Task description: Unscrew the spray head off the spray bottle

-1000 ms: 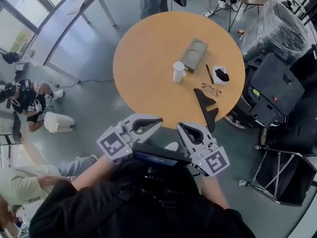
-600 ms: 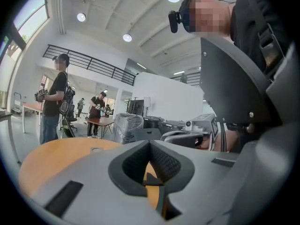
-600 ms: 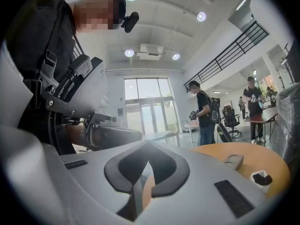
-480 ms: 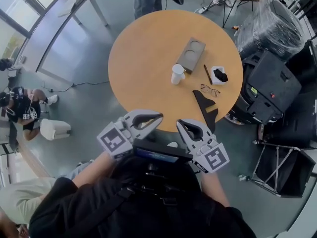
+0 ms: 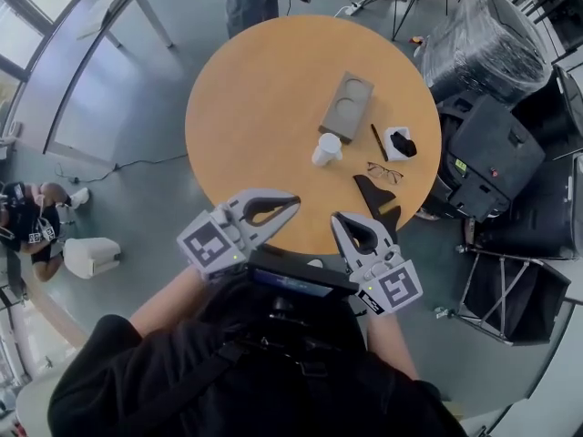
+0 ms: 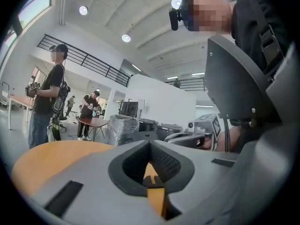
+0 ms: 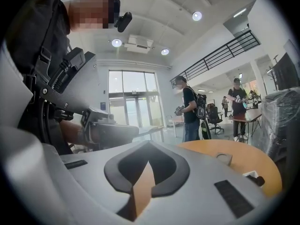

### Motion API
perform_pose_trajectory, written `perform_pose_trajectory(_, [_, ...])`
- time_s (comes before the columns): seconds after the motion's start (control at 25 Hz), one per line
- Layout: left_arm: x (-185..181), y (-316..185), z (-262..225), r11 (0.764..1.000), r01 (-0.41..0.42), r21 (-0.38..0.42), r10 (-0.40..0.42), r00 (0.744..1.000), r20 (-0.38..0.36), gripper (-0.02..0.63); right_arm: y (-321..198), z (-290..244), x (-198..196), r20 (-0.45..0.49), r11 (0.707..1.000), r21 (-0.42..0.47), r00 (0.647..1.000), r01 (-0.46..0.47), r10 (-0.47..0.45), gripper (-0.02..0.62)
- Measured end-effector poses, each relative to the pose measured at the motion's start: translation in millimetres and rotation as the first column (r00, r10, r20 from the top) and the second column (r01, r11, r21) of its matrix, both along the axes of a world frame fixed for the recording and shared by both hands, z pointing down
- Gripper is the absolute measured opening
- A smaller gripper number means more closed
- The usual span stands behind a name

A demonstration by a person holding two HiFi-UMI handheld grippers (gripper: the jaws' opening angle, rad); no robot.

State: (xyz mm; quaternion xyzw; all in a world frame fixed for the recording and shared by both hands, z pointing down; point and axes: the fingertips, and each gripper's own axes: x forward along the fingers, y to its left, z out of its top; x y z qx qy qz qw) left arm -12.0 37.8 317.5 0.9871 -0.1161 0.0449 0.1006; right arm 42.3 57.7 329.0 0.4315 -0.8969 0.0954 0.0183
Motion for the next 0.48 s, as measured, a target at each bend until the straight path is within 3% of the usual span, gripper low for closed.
perform_pose_trajectory(0.48, [-22.5, -90.6, 23.0, 0.995, -0.097, -0.03, 0.097, 0.995, -0.01, 0.009, -86.0, 26.9, -17.5, -0.052, 0.991, -0.072, 0.993, -0.112, 0.108, 0.026])
